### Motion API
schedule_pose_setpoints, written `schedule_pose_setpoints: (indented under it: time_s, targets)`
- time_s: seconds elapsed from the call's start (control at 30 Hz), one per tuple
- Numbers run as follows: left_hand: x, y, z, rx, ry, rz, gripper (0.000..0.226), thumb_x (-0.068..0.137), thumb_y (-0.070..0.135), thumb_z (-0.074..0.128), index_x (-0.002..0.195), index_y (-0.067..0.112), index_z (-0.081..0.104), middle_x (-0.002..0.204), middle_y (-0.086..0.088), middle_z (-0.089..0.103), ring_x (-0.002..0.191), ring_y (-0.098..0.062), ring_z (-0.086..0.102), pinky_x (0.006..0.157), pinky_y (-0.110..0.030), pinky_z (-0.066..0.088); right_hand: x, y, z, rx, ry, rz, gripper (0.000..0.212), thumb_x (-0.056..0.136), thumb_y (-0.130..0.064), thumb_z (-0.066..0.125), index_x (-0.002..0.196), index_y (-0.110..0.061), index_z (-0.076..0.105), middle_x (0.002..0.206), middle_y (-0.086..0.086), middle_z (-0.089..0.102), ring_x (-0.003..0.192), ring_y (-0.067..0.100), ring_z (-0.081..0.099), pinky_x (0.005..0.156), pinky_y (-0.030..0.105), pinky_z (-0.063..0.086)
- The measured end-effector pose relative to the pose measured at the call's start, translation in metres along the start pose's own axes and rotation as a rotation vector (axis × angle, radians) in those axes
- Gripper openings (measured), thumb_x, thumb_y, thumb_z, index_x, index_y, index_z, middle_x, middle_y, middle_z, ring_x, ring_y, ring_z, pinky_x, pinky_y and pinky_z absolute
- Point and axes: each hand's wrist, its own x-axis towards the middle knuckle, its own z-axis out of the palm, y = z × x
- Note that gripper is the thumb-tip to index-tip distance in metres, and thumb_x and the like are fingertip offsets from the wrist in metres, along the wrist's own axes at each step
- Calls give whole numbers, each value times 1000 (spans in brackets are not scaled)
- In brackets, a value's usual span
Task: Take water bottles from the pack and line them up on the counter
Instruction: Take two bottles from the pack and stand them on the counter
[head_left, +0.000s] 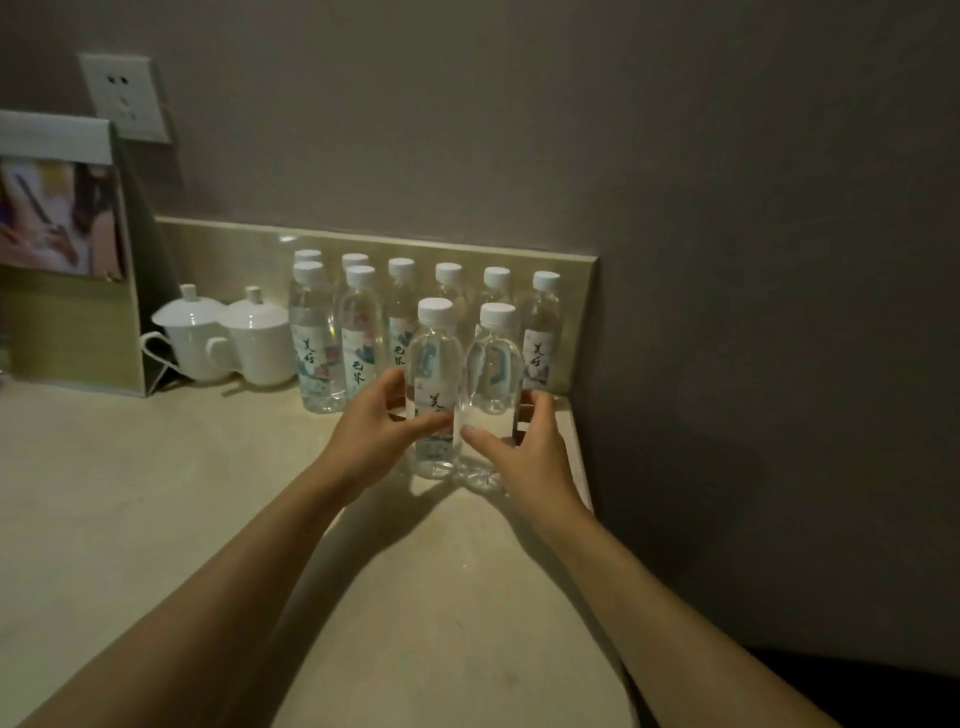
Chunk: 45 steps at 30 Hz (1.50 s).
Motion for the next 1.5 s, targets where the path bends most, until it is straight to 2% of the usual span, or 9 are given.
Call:
schedule_pose_setpoints:
  time_s: [0.3,0.43,0.6,0.73,0.97,1.17,1.33,1.43,1.5]
  targets:
    - [39,-30,-14,214,20,206,39,83,34,74,119,32,58,98,20,61,87,5,64,67,-13,52,29,0,35,-157,110,-7,89,54,-72,69,129,-31,46,129,-5,57,115,17,60,94,47,52]
    - [44,-44,-21,456,83,284,62,85,52,64,137,21,49,113,2,54,97,-13,55,84,-29,53,33,2,46,-165,165,-16,82,61,-59,77,130,-30,44,128,-4,58,113,16,61,95,44,52]
    - [44,-45,-21,460,111,329,62,85,51,66,135,20,46,113,1,60,96,-16,61,80,-29,55,32,6,50,-149,177,-17,60,74,-36,81,121,-38,43,107,-24,65,95,-9,64,77,15,52]
    - [35,-44,-20,438,112,277,58,84,49,69,125,17,44,98,-1,63,82,-13,60,64,-22,45,31,3,53,-148,199,-15,61,74,-35,82,121,-37,42,103,-24,65,92,-11,64,69,9,51]
    - [38,-37,-20,649,149,267,44,88,52,63,104,16,44,86,-5,66,75,-25,64,57,-30,39,35,3,55,-167,190,-35,61,75,-34,81,123,-31,43,110,-17,66,97,-5,65,80,19,54]
    - [41,-34,-16,636,152,229,36,91,44,62,101,16,42,93,-7,68,83,-28,68,65,-38,55,35,1,71,-266,251,34,79,77,-51,73,135,-31,24,139,1,53,125,26,54,100,53,46]
    - [43,-33,-14,674,152,166,32,94,41,59,99,16,40,94,-8,66,86,-29,66,67,-37,51,41,-9,58,-274,56,50,95,80,-47,71,150,-27,10,148,-1,44,133,21,46,110,46,40]
    - [43,-32,-13,680,146,140,34,94,42,59,106,13,44,100,-10,67,89,-29,66,77,-43,56,40,-7,38,-288,-98,95,73,87,-24,68,146,-26,26,138,-4,53,128,18,51,106,37,43]
    - [43,-32,-12,663,151,140,33,94,41,58,106,14,44,99,-9,67,88,-28,65,77,-42,56,40,-3,37,-331,-57,82,60,85,-24,71,135,-24,40,129,-5,58,122,17,56,98,33,48]
